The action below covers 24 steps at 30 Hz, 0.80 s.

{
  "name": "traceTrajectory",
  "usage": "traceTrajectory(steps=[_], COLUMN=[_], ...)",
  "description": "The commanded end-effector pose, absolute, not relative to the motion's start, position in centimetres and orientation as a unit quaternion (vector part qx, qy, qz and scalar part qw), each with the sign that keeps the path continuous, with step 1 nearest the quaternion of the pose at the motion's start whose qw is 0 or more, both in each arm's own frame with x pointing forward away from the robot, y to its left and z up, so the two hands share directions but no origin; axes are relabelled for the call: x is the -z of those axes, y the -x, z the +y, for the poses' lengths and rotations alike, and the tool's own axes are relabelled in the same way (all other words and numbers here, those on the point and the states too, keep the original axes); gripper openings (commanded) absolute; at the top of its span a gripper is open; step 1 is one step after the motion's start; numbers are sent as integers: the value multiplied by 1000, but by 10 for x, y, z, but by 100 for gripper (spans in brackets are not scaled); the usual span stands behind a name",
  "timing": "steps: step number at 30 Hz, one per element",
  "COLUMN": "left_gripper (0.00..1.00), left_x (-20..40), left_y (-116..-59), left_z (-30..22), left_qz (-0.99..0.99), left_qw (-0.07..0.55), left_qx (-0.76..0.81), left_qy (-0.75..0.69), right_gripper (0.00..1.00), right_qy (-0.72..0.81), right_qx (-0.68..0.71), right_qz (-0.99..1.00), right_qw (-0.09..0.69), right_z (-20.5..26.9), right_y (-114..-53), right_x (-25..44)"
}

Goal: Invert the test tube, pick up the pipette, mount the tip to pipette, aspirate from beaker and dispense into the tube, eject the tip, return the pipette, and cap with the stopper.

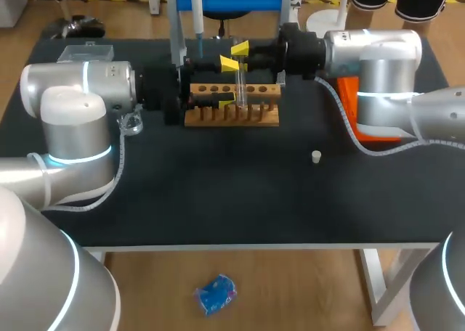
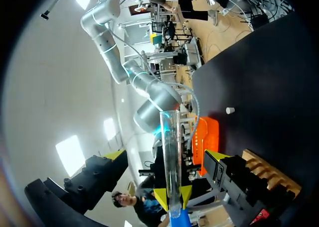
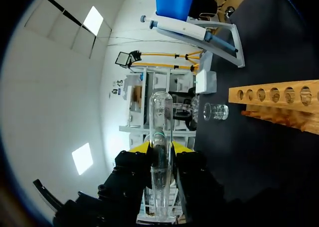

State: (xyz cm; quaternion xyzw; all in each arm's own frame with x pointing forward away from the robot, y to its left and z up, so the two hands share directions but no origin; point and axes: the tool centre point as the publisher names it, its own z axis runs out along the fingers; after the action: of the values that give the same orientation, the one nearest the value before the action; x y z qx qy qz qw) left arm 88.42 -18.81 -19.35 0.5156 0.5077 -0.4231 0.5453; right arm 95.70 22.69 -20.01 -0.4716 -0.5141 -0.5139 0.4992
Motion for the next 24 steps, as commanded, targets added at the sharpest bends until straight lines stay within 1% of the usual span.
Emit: traceTrajectory(steps=[1, 12, 13, 14, 16, 17, 18, 19, 21, 22, 24], left_gripper=[100, 100, 96, 89, 83, 78, 70, 64, 64, 61, 58], left_x=[196, 202, 203, 203, 204, 204, 204, 205, 205, 205, 205], left_y=[-886, -881, -881, -880, -880, -880, -880, -879, -879, -879, -879], left_z=[-194, -201, -202, -202, -202, -202, -203, -203, -203, -203, -204], left_qz=[509, 512, 513, 513, 514, 514, 514, 514, 514, 514, 513], left_qw=[543, 537, 536, 535, 534, 533, 533, 532, 532, 532, 532], left_qx=[426, 436, 437, 437, 438, 438, 439, 439, 440, 440, 440], left_qy=[-515, -509, -509, -509, -509, -509, -509, -509, -509, -509, -510], right_gripper=[0, 0, 0, 0, 0, 0, 0, 0, 0, 0, 0], right_qy=[469, 471, 471, 471, 471, 471, 471, 471, 472, 472, 472], right_qx=[517, 521, 521, 522, 523, 523, 523, 523, 524, 525, 525], right_qz=[-513, -507, -506, -506, -505, -504, -504, -503, -501, -501, -500], right_qw=[499, 500, 500, 500, 500, 500, 500, 500, 501, 501, 501], right_z=[229, 234, 234, 235, 235, 235, 235, 236, 236, 236, 236], right_y=[-961, -965, -965, -965, -965, -965, -965, -965, -965, -965, -965], right_x=[202, 207, 207, 208, 209, 209, 209, 209, 210, 210, 210])
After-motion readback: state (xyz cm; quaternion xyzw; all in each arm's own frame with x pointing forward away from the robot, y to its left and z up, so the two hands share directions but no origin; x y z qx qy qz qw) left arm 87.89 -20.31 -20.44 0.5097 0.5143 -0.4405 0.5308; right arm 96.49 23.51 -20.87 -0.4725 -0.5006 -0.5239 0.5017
